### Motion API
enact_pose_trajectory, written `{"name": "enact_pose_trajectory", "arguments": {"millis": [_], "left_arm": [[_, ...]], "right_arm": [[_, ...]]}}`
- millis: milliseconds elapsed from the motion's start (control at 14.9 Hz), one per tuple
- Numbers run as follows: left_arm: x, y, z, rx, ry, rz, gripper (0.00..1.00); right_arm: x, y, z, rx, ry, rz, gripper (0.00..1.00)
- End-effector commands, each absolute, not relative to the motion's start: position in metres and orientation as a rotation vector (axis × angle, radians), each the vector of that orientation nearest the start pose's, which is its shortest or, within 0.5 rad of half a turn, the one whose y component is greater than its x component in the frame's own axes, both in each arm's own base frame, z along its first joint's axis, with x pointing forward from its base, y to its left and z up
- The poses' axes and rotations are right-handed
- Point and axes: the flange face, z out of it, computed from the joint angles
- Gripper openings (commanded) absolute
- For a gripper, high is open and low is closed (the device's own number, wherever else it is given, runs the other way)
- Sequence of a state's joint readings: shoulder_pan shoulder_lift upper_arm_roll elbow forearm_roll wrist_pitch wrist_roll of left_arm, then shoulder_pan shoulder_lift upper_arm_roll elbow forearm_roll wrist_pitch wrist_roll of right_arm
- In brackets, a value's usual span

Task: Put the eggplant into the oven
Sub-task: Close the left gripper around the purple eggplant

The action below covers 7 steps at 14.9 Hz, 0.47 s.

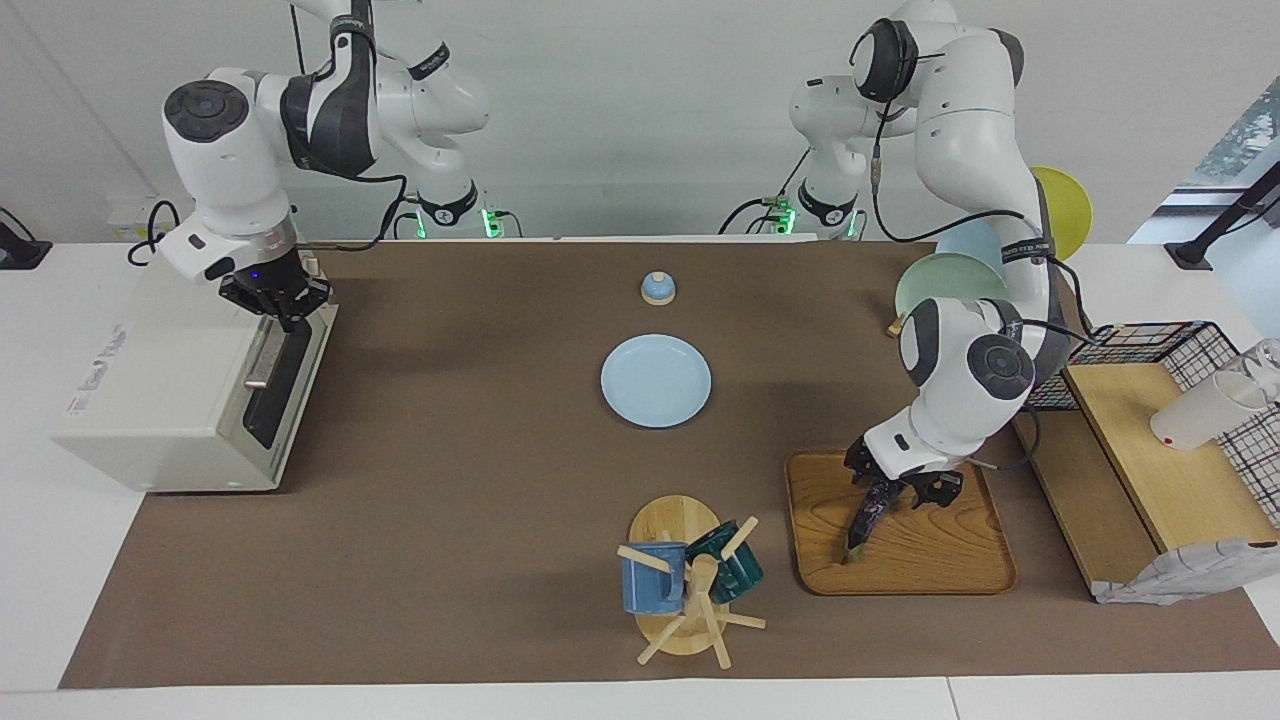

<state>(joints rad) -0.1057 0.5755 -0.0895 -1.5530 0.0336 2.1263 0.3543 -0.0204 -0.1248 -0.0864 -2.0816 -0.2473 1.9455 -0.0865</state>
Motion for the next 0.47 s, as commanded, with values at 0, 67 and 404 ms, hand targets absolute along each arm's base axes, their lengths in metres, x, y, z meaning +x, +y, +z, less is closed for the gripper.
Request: {"name": "enact_pose_trajectory", "arguments": {"millis": [0,67,404], "left_arm": [[0.6852,-0.1246,0.3111,-2.986,0.902,-0.015,0.85],[0.6824,-0.1241,0.3068,-2.980,0.907,-0.001,0.80],[0.6822,-0.1260,0.3112,-2.983,0.906,0.011,0.08]], "right_arm": [[0.5106,-0.0856,0.4714,-3.374,-0.107,0.048,0.00],[0.5101,-0.0855,0.4700,-3.373,-0.110,0.054,0.00],[0.5071,-0.0900,0.4664,-3.380,-0.165,0.083,0.00]]}}
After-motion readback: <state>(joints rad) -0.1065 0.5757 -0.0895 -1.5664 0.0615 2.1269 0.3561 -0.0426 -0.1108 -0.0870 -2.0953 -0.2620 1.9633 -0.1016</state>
